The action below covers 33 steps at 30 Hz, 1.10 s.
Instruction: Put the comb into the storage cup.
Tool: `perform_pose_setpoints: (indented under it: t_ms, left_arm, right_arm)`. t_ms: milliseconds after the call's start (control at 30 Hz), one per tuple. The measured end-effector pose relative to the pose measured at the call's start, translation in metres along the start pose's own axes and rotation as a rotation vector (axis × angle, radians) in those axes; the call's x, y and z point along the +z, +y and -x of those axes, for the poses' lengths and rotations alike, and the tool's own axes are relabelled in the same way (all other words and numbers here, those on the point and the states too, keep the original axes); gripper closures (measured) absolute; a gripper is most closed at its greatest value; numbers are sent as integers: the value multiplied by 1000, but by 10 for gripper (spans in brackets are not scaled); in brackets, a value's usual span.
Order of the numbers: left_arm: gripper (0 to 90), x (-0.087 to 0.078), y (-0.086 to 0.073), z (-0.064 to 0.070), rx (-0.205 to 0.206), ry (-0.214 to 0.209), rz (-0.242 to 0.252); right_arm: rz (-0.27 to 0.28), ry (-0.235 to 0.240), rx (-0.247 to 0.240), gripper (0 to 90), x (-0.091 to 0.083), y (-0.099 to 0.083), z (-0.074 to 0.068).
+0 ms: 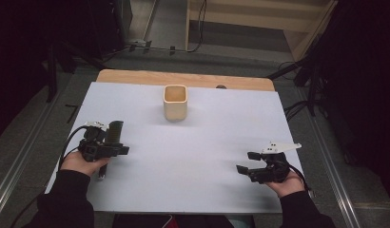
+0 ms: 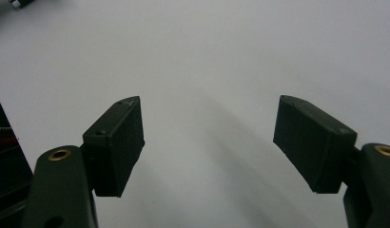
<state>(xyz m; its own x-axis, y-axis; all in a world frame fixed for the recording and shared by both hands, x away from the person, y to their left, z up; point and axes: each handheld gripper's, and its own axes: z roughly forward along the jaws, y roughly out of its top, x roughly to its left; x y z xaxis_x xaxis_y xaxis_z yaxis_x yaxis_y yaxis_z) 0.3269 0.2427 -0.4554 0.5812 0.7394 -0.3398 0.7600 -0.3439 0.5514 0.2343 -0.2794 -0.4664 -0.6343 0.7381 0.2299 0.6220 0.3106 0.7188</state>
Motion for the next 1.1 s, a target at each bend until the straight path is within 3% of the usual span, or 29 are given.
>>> perform_pose_setpoints:
  t_ms: [333, 467, 767, 1100]
  left_arm:
    - [367, -5, -8, 14, 23, -44, 75]
    - [336, -5, -12, 20, 26, -72, 100]
    - [316, -5, -20, 41, 75, -103, 117]
    - [286, -3, -19, 42, 85, -108, 109]
  right_arm:
    - [-3, 1, 5, 235, 1, 0, -1]
    - [-1, 3, 6, 235, 0, -1, 0]
    - [-7, 3, 4, 234, 0, -1, -1]
    - [-11, 5, 5, 234, 1, -1, -1]
